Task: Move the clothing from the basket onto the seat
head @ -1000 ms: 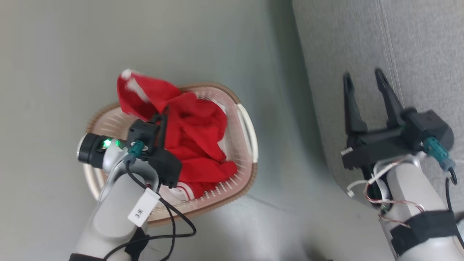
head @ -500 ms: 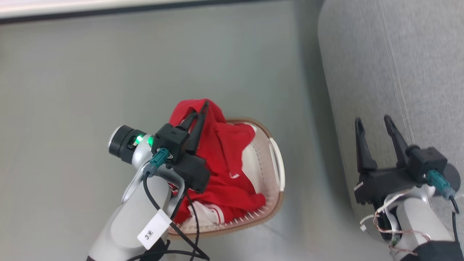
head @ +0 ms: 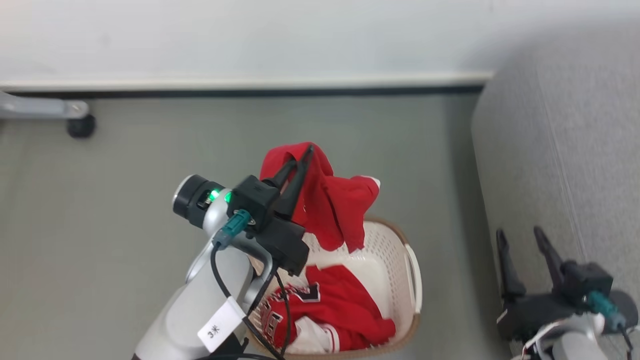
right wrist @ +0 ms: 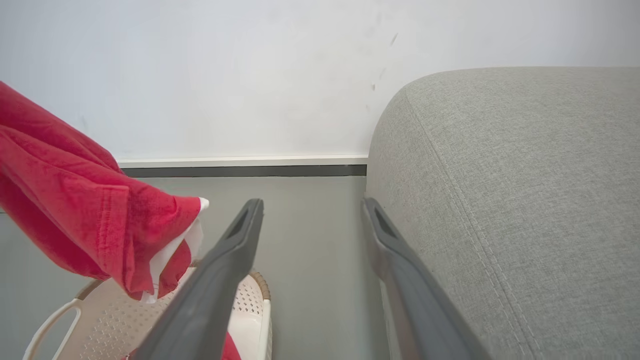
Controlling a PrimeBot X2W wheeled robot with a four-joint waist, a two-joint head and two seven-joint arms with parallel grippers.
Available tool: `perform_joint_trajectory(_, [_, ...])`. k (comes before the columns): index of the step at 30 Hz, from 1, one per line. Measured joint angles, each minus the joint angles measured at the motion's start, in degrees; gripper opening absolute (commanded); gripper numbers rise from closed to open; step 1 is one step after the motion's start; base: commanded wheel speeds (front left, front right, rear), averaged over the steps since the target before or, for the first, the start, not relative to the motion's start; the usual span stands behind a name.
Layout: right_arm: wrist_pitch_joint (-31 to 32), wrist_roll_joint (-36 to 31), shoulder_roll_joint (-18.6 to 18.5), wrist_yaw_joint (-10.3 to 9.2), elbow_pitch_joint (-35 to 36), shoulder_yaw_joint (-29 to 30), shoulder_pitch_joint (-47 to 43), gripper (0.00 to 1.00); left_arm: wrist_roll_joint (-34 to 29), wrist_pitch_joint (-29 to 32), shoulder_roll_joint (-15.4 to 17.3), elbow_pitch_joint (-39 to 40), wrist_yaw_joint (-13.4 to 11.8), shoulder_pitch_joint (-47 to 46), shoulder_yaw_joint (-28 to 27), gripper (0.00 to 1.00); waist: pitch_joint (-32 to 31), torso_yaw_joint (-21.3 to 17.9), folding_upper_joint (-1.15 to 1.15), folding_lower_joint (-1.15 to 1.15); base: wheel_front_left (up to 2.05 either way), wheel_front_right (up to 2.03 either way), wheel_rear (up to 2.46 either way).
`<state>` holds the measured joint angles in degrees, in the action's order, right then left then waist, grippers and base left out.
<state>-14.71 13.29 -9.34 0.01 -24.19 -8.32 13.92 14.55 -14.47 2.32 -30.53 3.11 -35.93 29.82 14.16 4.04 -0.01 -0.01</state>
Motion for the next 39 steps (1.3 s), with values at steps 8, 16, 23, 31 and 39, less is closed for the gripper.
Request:
perform_joint_trajectory(8, [0.00,-0.03,1.67,0.65,-0.44,-1.94,-1.90,1.00,0.60,0.00,-0.08,-1.93,0.43,0.04,0.77,0.00,-7.08,3.08,0.00,0.00,0.00,0.00,0.00])
perform_joint_trajectory(16, [0.00,-1.37,3.05,2.74,-1.49,-5.67,-2.31,1.00,0.60,0.01,-0.07,-3.03,1.00,2.04,1.87,0.00,-14.22,3.96,0.00,0.00,0.00,0.00,0.00])
perform_joint_trajectory(23, [0.00,-3.31,3.85,5.14,-1.70,-11.60,-1.57,1.00,2.25,0.67,-0.01,-1.64,1.47,2.50,2.65,0.00,-18.13,2.55,0.00,0.00,0.00,0.00,0.00])
perform_joint_trajectory(31, [0.01,-4.46,4.49,6.64,-1.76,-17.98,0.60,1.00,3.11,2.00,0.07,0.78,1.49,2.40,6.02,0.00,-19.49,-0.44,0.01,0.01,0.00,0.00,0.00])
perform_joint_trajectory(39, [0.18,-5.49,4.25,7.06,-3.87,-21.29,5.22,1.00,6.04,2.81,0.04,4.80,0.98,1.71,11.02,0.00,-19.67,-0.86,0.01,0.01,0.00,0.00,0.00])
